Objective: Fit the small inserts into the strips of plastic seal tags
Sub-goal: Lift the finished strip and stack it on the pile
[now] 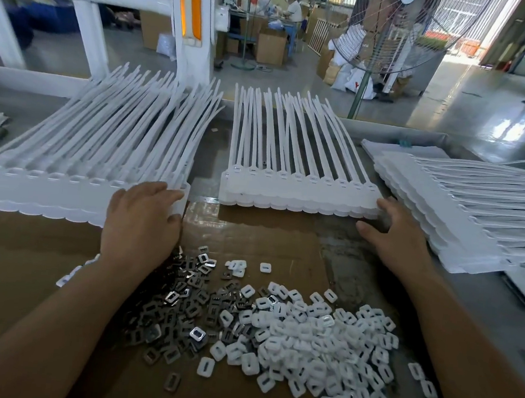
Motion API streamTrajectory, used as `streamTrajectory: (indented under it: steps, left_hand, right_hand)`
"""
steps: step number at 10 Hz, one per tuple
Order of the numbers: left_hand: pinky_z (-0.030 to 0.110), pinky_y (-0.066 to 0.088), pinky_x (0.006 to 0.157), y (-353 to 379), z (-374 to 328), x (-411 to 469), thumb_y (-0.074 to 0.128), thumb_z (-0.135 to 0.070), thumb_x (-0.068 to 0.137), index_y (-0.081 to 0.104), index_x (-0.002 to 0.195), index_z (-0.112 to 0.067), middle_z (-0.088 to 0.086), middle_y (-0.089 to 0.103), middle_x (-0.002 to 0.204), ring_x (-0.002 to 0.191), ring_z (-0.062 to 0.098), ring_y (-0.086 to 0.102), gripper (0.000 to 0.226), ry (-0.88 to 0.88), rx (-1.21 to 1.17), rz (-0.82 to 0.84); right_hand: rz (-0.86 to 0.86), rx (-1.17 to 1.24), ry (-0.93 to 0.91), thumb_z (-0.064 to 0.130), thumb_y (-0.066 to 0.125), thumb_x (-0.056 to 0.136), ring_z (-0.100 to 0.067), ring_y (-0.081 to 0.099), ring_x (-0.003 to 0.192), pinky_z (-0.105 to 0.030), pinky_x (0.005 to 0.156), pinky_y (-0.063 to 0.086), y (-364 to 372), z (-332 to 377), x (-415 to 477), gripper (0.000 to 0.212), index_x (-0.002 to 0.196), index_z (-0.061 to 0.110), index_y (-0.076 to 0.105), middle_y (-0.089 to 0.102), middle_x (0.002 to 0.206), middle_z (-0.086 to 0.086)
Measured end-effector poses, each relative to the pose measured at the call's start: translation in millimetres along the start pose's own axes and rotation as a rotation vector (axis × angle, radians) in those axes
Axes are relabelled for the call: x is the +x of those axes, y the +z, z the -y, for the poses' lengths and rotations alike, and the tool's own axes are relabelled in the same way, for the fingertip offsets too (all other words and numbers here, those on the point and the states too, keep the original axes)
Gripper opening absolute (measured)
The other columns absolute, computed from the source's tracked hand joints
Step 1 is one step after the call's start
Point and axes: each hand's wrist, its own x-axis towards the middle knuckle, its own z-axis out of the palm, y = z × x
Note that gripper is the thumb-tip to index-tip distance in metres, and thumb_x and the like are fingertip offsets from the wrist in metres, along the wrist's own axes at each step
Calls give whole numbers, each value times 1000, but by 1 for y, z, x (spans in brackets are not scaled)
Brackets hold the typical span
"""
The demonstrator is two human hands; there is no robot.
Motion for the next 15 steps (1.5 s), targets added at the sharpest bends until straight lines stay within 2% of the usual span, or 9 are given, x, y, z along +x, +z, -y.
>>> streamTrajectory:
  steps: [3, 5, 8, 9, 11, 12, 13, 14, 15]
  left_hand:
    - [47, 8, 110, 0, 11, 3, 52, -35, 86, 40, 135, -20, 4, 38, 142, 134, 23, 26, 52, -124, 93, 88]
    - [46, 22, 104, -8, 16, 6, 54, -39, 85, 48, 129, -19, 5, 47, 135, 125, 26, 39, 49, -145, 56, 94]
    - [46, 26, 103, -16, 22, 7, 52, -47, 84, 50, 127, -17, 5, 50, 133, 122, 26, 42, 52, -92, 62, 127]
    - [42, 37, 91, -18, 17, 7, 52, -38, 87, 53, 124, -16, 14, 59, 120, 109, 35, 51, 43, -121, 1, 63]
    - [38, 45, 62, -21, 20, 9, 43, -21, 95, 61, 106, -1, 22, 64, 73, 58, 33, 55, 29, 38, -164, -388]
    - [30, 40, 56, -18, 28, 12, 33, -38, 97, 57, 107, -10, 8, 55, 67, 52, 25, 46, 39, -10, -248, -536]
    - [38, 45, 82, -13, 35, 19, 28, -53, 95, 54, 112, -18, 12, 62, 97, 84, 33, 57, 47, -104, -468, -622]
    - [28, 40, 89, -14, 28, 16, 29, -54, 95, 55, 113, -20, 6, 65, 106, 96, 24, 60, 47, -87, -521, -703]
    - [27, 44, 69, -19, 2, 2, 39, -35, 98, 62, 107, -10, 13, 68, 90, 73, 11, 57, 35, 130, -378, -748]
  right_hand:
    - [9, -12, 8, 28, 63, 86, -19, 25, 138, -29, 109, 18, -3, 2, -2, 60, 139, 12, 39, 29, 150, -6]
    - [1, -13, 8, 27, 63, 86, -20, 26, 137, -29, 108, 19, -4, 1, -3, 60, 139, 11, 39, 30, 150, -7]
    - [-9, -4, 14, 27, 63, 86, -20, 28, 136, -31, 109, 20, -4, 2, -5, 60, 139, 12, 39, 33, 149, -7]
    - [0, -12, 8, 27, 63, 86, -21, 28, 136, -30, 108, 20, -4, 2, -5, 59, 139, 12, 39, 33, 148, -7]
    - [28, -23, 15, 29, 61, 87, -20, 25, 138, -31, 109, 19, -3, 1, -5, 59, 139, 13, 38, 29, 150, -6]
    - [25, -16, 16, 28, 61, 87, -20, 25, 138, -30, 109, 20, -3, 3, -4, 59, 139, 13, 38, 29, 150, -6]
    - [24, -19, 14, 28, 61, 87, -20, 26, 137, -30, 108, 20, -2, 1, -6, 58, 139, 12, 39, 31, 149, -6]
    - [35, -20, 15, 28, 62, 87, -20, 25, 138, -30, 109, 19, -2, 1, -5, 58, 138, 12, 39, 30, 150, -7]
    - [-65, -27, 2, 25, 61, 88, -19, 28, 136, -29, 108, 20, -4, 10, -5, 52, 135, 12, 44, 33, 148, -6]
